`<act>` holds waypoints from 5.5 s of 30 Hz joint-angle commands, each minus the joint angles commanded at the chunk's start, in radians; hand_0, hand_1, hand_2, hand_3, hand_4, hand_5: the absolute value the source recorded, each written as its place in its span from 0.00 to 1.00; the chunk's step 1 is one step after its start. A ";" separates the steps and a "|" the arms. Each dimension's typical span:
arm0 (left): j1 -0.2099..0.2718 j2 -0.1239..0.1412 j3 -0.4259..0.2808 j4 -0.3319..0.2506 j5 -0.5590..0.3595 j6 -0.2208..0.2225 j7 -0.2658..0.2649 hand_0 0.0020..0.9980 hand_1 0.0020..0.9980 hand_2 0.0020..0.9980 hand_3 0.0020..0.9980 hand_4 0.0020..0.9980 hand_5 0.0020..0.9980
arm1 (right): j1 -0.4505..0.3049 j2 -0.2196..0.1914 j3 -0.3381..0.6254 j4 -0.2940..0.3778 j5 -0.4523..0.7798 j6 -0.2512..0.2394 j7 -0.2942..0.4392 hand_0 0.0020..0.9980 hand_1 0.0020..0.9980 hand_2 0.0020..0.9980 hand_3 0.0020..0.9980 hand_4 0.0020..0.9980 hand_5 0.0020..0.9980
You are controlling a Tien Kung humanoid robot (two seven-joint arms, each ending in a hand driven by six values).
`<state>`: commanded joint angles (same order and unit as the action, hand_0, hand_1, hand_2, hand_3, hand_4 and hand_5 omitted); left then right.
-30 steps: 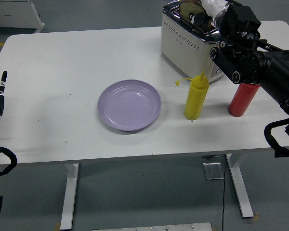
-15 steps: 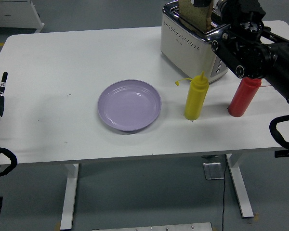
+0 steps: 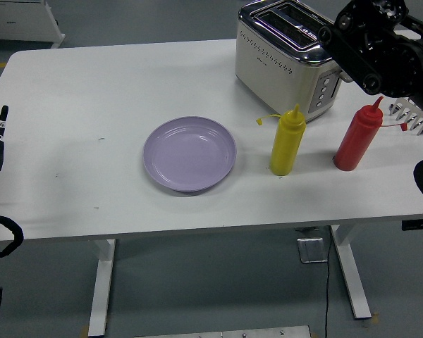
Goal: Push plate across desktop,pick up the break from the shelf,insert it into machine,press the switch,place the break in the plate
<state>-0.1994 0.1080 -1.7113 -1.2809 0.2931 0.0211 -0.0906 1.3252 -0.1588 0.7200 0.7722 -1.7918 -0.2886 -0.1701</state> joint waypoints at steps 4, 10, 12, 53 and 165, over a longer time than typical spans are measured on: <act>0.001 -0.001 -0.003 -0.001 0.000 0.000 0.000 0.85 0.91 0.91 0.79 0.66 1.00 | -0.001 -0.015 -0.049 0.096 0.060 0.040 -0.022 0.24 0.35 0.43 0.50 0.45 0.08; 0.003 -0.002 -0.009 -0.001 0.002 0.001 0.000 0.85 0.91 0.91 0.79 0.66 1.00 | -0.005 -0.030 -0.122 0.234 0.161 0.103 -0.056 0.24 0.35 0.43 0.50 0.45 0.08; 0.004 -0.002 -0.010 -0.001 0.002 0.001 0.000 0.85 0.91 0.91 0.79 0.66 1.00 | -0.008 -0.036 -0.144 0.280 0.200 0.129 -0.066 0.24 0.35 0.43 0.50 0.45 0.08; 0.008 -0.008 -0.008 0.001 0.003 -0.001 0.000 0.85 0.91 0.91 0.79 0.66 1.00 | -0.122 0.045 -0.371 0.312 0.549 0.342 -0.119 0.25 0.34 0.43 0.49 0.47 0.10; -0.001 -0.012 -0.004 0.001 0.003 0.000 -0.002 0.86 0.92 0.91 0.79 0.66 1.00 | -0.158 0.089 -0.431 0.214 0.402 0.188 -0.022 0.21 0.34 0.44 0.49 0.57 0.20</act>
<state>-0.2002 0.0965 -1.7151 -1.2800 0.2959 0.0211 -0.0928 1.1675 -0.0694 0.2894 0.9857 -1.3902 -0.1002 -0.1924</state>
